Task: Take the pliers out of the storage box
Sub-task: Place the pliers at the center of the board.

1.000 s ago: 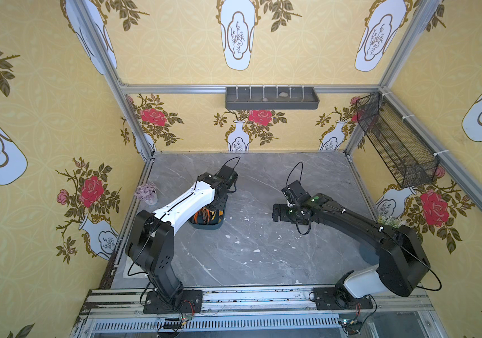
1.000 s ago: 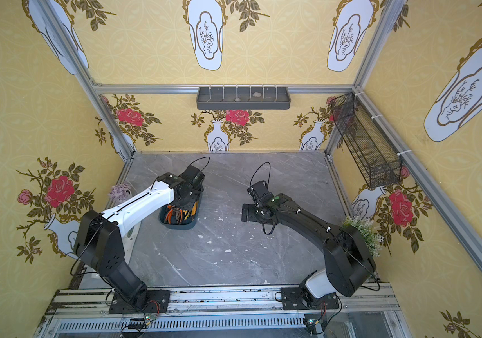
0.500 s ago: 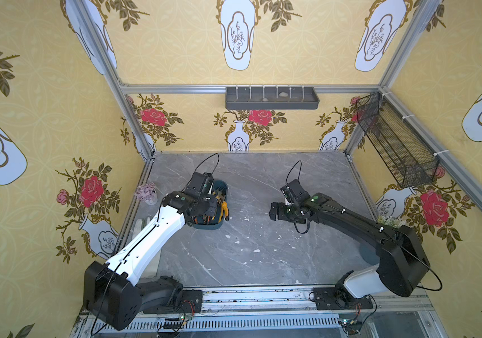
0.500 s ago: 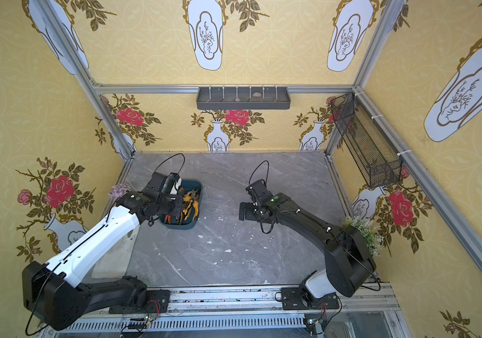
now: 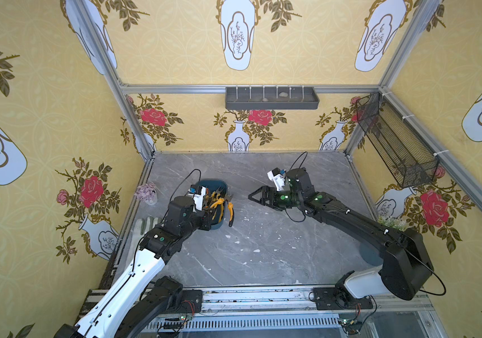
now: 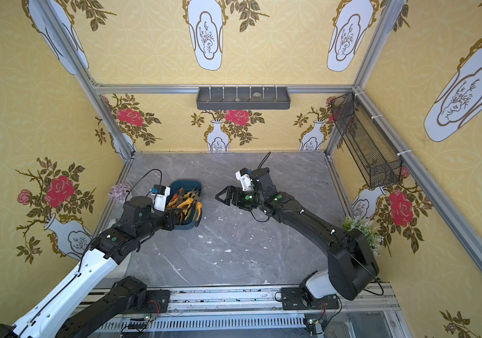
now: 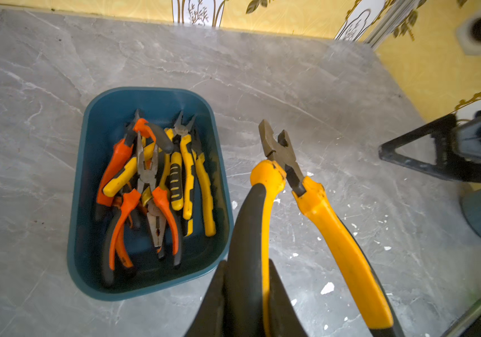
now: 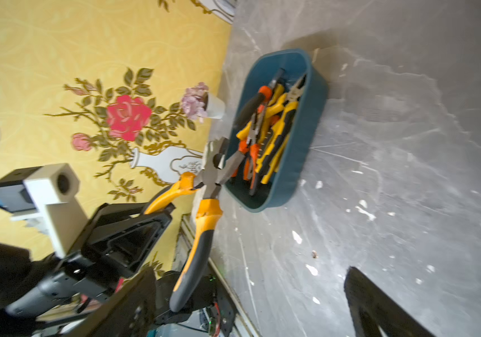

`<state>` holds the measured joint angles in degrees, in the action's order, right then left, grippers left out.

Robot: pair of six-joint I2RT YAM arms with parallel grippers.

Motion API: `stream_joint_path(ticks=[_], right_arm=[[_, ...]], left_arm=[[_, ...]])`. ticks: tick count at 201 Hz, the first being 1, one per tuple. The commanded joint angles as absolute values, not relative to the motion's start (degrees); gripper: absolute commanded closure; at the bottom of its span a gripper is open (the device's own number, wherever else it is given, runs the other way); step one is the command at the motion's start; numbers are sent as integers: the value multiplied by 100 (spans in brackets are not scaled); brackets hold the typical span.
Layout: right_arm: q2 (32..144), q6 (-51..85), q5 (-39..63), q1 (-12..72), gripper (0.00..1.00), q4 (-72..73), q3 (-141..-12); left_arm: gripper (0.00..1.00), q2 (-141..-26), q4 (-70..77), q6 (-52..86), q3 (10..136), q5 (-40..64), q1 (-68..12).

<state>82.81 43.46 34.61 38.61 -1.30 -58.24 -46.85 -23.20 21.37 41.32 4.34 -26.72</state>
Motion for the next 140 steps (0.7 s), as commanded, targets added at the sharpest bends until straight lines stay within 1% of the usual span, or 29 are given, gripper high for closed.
stream_joint_path(ticks=[1,34,67,92,140], right_arm=[[8437,5435,4389,3749,1,1753,-5577],[9082,6982,4861,3656,8,4148,-5169],[9624,8017,4932,3664,12,5636,-5056],[9839,8394,4940,3690,15,6199,-5062],[10007,8387,4948,3831,16,6110,-5198]], left_arm=[[100,-4623,-1427,2381,4052,779,-2673],[100,-4765,-1219,2547,4017,966,-2673],[100,-4827,-1083,2573,3995,1020,-2740],[100,-4836,-1028,2582,3955,1009,-2742],[100,-4853,-1007,2579,3959,998,-2760]])
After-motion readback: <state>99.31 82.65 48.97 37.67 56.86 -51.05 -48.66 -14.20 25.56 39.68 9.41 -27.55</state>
